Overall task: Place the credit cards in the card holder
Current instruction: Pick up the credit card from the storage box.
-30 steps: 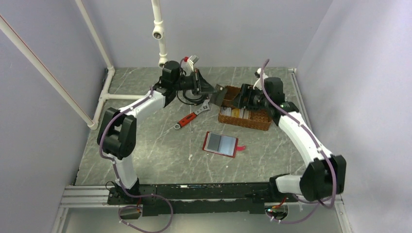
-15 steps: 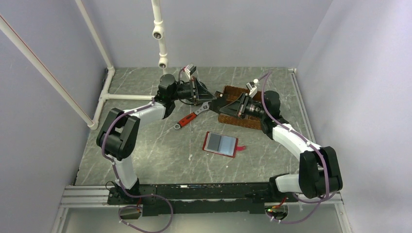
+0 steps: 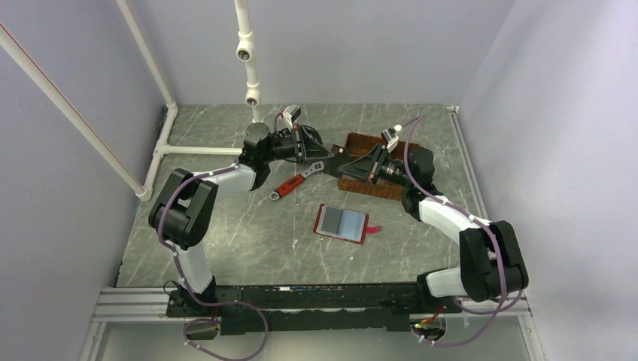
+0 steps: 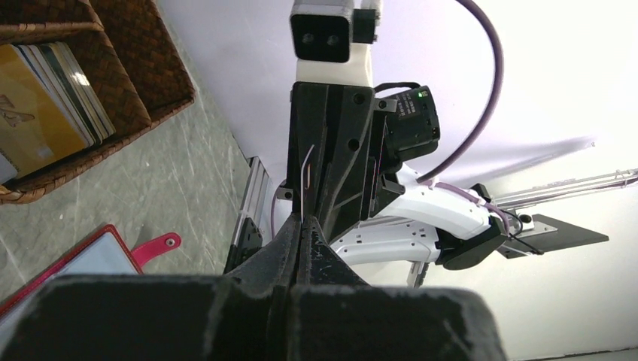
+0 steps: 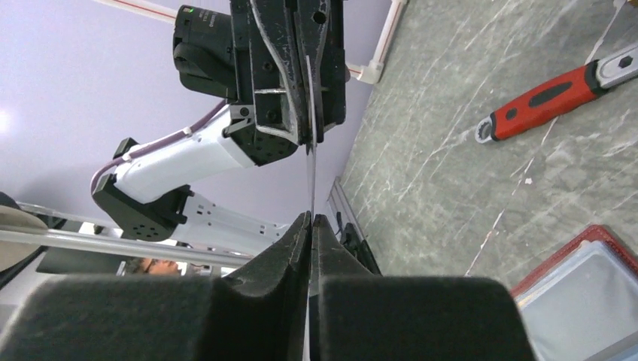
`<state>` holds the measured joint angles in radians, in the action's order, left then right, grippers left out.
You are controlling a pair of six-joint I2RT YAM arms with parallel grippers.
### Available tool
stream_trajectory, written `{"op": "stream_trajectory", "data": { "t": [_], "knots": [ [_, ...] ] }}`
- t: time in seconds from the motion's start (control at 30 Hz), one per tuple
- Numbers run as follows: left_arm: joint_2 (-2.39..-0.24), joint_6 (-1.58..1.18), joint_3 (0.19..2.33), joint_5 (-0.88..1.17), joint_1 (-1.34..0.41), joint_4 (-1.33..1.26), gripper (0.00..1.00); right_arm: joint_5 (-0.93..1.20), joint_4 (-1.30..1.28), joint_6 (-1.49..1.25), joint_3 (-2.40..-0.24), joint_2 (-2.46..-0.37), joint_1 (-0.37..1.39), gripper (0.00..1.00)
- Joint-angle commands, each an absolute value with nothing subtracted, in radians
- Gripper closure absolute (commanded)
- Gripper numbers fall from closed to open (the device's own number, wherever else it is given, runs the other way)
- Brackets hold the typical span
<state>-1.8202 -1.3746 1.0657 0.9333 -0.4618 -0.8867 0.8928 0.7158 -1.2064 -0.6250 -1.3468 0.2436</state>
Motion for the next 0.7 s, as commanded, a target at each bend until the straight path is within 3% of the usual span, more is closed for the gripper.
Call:
{"op": "stream_trajectory", "data": {
  "t": [0.0,0.07,0.13,0.23,0.27,0.33,0.4,0.53,0.6,0.67],
  "knots": [
    [-1.766,-1.364,1.053,0.919,-0.475,-0.948,1.00,0.874,0.783,-1.203,-0.626,-1.347,0.249,1.00],
    [-1.752,-1.327,1.043,0.929,-0.473,-0.874,0.95,0.862,0.647,-1.117,-0.637,-1.334,0.237,1.00],
    [-1.713,-1.208,1.035,0.920,-0.461,-0.647,0.74,0.846,0.405,-0.950,-0.658,-1.305,0.213,1.00],
    [-1.644,-0.827,1.114,0.776,-0.452,-0.003,0.49,0.762,-0.171,-0.564,-0.768,-1.316,0.214,1.00],
    [-1.637,-0.716,1.144,0.697,-0.457,0.158,0.38,0.776,-0.221,-0.498,-0.777,-1.331,0.218,1.00],
    [-1.655,-0.594,1.174,0.613,-0.469,0.329,0.30,0.789,-0.304,-0.450,-0.768,-1.347,0.220,1.00],
    [-1.684,-0.550,1.176,0.592,-0.492,0.373,0.31,0.788,-0.288,-0.468,-0.738,-1.347,0.234,1.00],
    [-1.745,-0.567,1.160,0.630,-0.558,0.275,0.49,0.794,-0.269,-0.510,-0.702,-1.395,0.278,1.00],
    [-1.788,-0.571,1.172,0.622,-0.590,0.252,0.51,0.784,-0.259,-0.526,-0.669,-1.409,0.287,1.00],
    [-1.837,-0.561,1.196,0.599,-0.614,0.261,0.46,0.779,-0.259,-0.533,-0.641,-1.410,0.288,1.00]
  ]
}}
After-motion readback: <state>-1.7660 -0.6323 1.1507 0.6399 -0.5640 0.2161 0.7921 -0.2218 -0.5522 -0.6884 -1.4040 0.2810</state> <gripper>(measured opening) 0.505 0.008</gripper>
